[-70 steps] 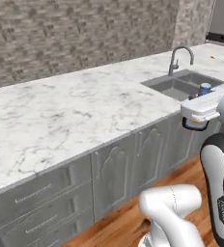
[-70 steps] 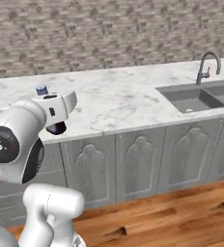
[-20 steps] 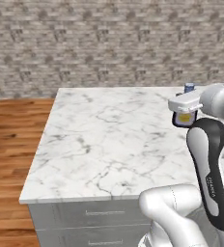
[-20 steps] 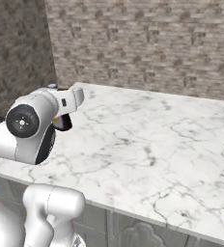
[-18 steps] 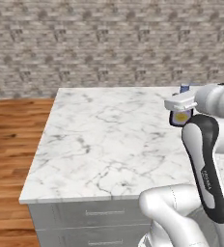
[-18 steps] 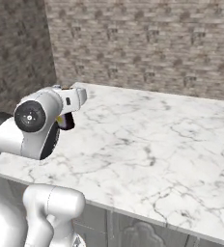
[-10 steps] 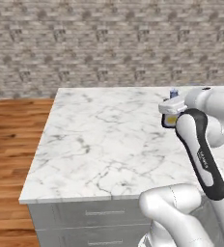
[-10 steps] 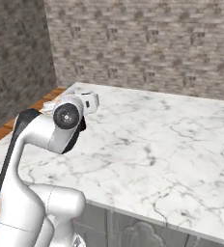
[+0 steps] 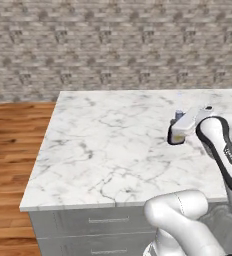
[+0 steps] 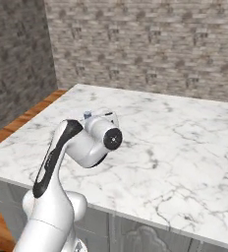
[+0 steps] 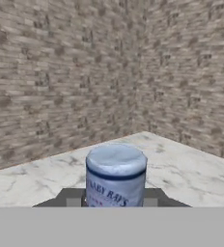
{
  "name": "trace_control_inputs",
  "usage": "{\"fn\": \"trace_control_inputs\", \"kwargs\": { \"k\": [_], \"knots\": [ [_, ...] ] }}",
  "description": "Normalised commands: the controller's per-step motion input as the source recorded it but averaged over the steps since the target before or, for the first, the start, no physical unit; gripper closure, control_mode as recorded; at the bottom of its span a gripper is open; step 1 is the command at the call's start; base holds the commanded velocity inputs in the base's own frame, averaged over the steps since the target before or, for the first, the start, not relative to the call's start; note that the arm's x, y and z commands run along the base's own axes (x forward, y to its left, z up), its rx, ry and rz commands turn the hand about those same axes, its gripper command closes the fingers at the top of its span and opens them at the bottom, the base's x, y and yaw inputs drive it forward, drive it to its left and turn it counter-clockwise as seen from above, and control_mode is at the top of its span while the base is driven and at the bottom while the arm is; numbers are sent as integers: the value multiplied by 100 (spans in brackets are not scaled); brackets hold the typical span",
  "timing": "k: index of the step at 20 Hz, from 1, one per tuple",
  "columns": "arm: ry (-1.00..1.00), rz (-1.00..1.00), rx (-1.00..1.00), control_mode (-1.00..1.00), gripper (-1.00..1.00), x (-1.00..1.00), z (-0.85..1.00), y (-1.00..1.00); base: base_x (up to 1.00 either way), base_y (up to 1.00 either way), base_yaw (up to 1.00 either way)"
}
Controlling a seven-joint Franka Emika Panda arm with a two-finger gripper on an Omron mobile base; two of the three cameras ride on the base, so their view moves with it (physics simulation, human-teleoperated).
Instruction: Move the shaker and condiment bottle from the cabinet to the dining counter.
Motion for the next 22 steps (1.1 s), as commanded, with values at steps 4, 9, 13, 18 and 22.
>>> {"fn": "trace_control_inputs", "kwargs": {
  "k": [4,9,13,18,22],
  "knots": [
    [1,17,0,-100,100,38,-52,0,0,0,0],
    [0,12,-5,-100,100,52,-62,0,0,0,0],
    [0,8,-8,-100,100,51,-59,0,0,0,0],
    [0,6,-7,-100,100,47,-49,0,0,0,0],
    [0,3,-1,-100,100,26,-26,0,0,0,0]
  ]
}}
